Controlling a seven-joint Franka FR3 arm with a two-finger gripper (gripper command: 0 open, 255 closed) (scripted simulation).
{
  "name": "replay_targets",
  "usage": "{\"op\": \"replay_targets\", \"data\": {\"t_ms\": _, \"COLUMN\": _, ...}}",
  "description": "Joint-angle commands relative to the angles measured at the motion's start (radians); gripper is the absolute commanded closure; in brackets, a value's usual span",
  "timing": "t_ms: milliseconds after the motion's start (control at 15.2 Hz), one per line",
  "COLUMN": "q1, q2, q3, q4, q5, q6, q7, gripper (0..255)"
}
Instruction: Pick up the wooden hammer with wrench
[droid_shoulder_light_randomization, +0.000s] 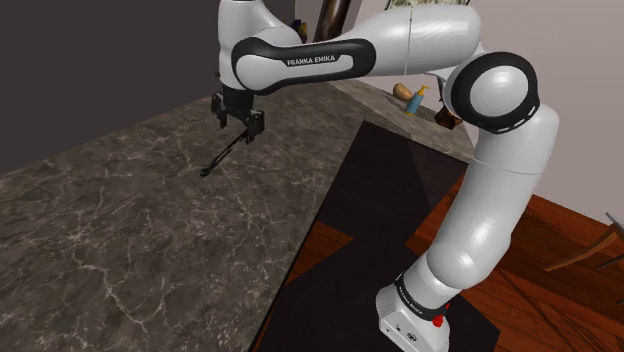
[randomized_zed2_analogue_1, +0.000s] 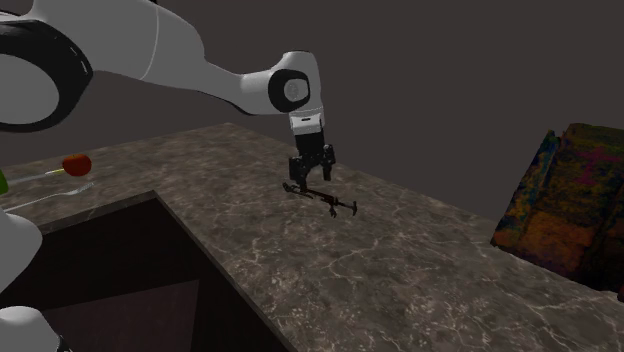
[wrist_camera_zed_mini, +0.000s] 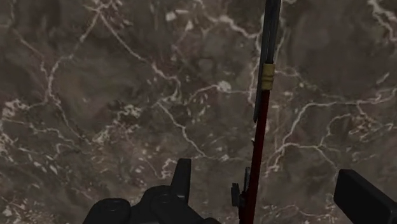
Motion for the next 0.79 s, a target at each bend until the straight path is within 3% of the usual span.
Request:
{"op": "replay_targets", "data": {"t_ms": 0, "q1": 0.002, "q2": 0.009, "q3": -0.003, "q4": -0.012, "q5": -0.008, "q6": 0.019, "q7": 0.012, "gripper": 0}}
{"op": "replay_targets", "data": {"t_ms": 330, "q1": 0.004, "q2": 0.025, "q3": -0.009, "q4": -0.04, "q5": -0.022, "q6": 0.059, "q7": 0.026, "gripper": 0}}
{"op": "replay_targets", "data": {"t_ms": 396, "q1": 0.005, "q2": 0.027, "q3": -0.009, "q4": -0.037, "q5": -0.023, "q6": 0.057, "q7": 0.026, "gripper": 255}}
{"op": "replay_targets", "data": {"t_ms": 726, "q1": 0.005, "q2": 0.027, "q3": -0.009, "q4": -0.037, "q5": -0.023, "q6": 0.057, "q7": 0.026, "gripper": 255}}
